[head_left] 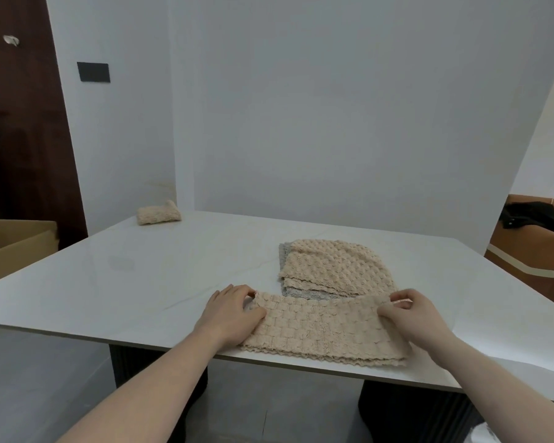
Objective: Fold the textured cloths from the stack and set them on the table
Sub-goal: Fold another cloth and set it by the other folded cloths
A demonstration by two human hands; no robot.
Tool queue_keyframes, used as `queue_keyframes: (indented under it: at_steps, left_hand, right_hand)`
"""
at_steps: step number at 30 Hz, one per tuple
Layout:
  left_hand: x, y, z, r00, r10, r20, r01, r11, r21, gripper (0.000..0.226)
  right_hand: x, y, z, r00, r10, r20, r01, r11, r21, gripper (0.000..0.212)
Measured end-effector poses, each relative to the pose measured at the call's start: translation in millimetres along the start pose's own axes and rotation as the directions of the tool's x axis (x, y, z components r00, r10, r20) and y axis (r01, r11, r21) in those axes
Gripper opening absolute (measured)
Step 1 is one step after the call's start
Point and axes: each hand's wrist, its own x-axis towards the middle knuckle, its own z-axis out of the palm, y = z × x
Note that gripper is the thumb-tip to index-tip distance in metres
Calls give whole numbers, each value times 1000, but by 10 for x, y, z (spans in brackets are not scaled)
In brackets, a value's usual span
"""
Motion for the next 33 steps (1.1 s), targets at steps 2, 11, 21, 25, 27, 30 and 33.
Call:
queue_keyframes:
  at_steps: [2, 11, 21, 25, 27, 30, 33]
  left_hand:
    - [12, -21, -1, 1000, -20, -10, 20, 999, -47, 41]
    - [12, -71, -2, 999, -51, -12, 49, 988, -144, 34]
    - [42, -106, -9, 998, -44, -41, 34, 974, -226, 29]
    - [41, -128, -15, 998, -38, -47, 25, 968, -250, 36]
    - [13, -138, -14, 998, -21, -55, 4, 960, -279, 43]
    - [11, -137, 8, 997, -4, -73, -20, 948, -318, 25]
    - [38, -123, 14, 996, 18, -92, -47, 942, -332, 21]
  right_hand:
    - [6, -173, -13, 1000, -9, 15, 8, 998, 67, 27]
    - [-86, -932, 424, 985, -62, 164, 7, 947, 320, 33]
    - [-354, -1035, 1254, 948, -145, 284, 55, 952, 302, 33]
    - [-431, -956, 1300, 912, -194, 361, 93, 956, 278, 39]
    - [-477, -876, 1237, 886, -267, 379, 185, 953, 238, 38]
    - [-469, -659, 1045, 864, -428, 263, 410, 904, 124, 37]
    - [-394, -408, 849, 826, -549, 127, 556, 831, -31, 25]
